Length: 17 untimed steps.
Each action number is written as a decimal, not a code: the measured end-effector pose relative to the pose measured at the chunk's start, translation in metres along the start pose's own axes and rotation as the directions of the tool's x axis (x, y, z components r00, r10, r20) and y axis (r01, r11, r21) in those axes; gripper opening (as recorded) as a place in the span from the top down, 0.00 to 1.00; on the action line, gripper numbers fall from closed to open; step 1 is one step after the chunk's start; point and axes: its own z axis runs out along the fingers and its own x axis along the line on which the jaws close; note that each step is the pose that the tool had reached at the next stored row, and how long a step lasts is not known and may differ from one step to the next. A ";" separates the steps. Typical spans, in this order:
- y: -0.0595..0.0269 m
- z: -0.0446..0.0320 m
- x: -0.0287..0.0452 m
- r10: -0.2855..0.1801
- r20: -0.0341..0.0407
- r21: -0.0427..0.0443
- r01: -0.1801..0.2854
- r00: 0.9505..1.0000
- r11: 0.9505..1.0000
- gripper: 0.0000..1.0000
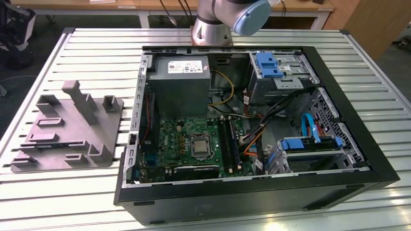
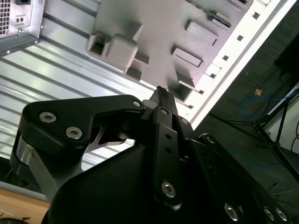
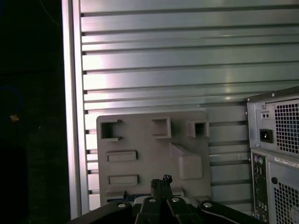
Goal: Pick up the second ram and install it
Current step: 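Reach for the second ram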
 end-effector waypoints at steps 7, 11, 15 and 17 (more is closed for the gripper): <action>-0.0018 0.0014 0.0153 0.000 0.000 0.000 0.000 1.000 1.000 0.90; -0.0018 0.0014 0.0154 0.000 0.000 0.000 0.000 1.000 1.000 0.90; -0.0060 0.0014 0.0154 0.000 0.000 0.000 0.000 1.000 1.000 0.90; -0.0102 0.0017 0.0154 0.000 0.000 0.000 0.000 1.000 1.000 0.90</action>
